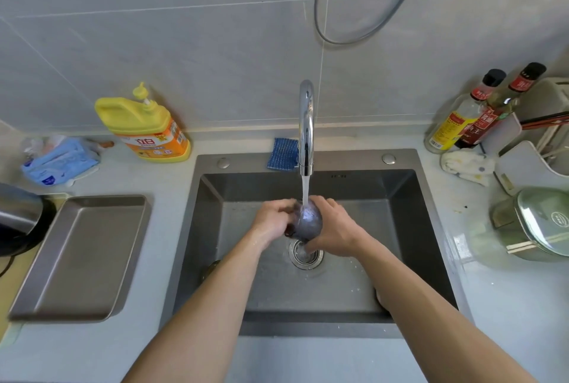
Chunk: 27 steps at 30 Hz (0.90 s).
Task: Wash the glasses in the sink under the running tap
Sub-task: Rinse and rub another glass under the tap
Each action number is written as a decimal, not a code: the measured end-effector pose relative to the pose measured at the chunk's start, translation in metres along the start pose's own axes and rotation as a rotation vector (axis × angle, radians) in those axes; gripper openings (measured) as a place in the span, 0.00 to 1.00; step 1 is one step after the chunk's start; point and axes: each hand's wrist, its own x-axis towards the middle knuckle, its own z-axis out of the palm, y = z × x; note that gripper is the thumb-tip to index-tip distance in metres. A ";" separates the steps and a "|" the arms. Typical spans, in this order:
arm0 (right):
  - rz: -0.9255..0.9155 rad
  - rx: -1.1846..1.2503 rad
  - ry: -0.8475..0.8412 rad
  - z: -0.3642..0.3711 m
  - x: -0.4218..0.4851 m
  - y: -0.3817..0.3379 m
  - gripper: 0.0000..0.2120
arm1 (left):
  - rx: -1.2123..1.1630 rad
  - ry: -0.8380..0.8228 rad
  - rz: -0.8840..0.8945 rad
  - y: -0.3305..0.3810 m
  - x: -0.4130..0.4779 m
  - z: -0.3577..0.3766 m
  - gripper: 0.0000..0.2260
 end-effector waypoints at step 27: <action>0.019 0.790 0.193 0.007 0.006 -0.017 0.34 | -0.653 -0.283 -0.062 -0.003 -0.026 0.001 0.31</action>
